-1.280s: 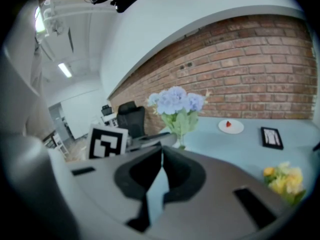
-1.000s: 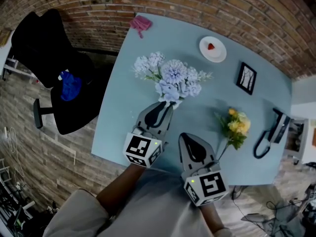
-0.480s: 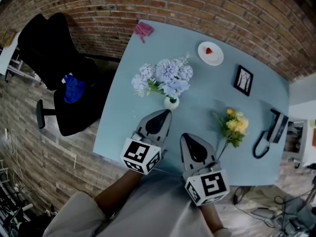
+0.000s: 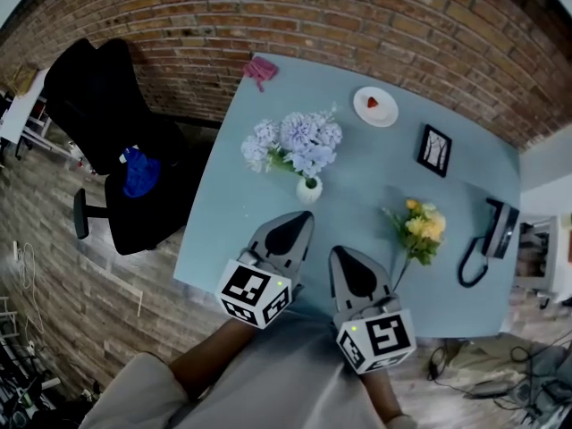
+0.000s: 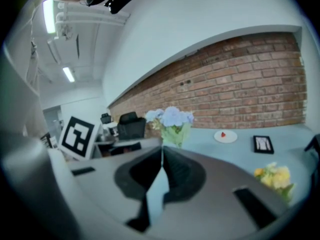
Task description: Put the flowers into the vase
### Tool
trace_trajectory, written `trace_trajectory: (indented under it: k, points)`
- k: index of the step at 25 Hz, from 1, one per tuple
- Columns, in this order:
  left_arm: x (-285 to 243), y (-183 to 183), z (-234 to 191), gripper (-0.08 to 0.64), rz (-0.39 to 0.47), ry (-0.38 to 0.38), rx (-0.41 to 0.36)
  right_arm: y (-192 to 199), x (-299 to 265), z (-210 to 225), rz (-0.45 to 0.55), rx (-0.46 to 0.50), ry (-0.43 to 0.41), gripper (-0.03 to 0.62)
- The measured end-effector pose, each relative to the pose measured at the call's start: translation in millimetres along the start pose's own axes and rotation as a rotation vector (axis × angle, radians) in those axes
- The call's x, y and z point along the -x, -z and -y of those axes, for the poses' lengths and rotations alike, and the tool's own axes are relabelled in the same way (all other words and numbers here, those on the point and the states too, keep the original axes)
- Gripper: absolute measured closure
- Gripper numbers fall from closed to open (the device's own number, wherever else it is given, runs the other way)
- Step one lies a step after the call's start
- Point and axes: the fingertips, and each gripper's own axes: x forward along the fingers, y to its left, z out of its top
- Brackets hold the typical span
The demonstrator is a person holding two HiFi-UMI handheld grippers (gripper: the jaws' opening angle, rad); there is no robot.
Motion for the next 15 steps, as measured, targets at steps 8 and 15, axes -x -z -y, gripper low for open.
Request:
trace_trajectory:
  k: [8, 15]
  points:
    - [1, -2, 14, 0.548, 0.006, 0.046, 0.027, -2, 12, 3, 0.020, -0.001, 0.025, 0.569]
    - [-7, 2, 18, 0.548, -0.012, 0.045, 0.007, 0, 16, 15, 0.007, -0.017, 0.062, 0.569]
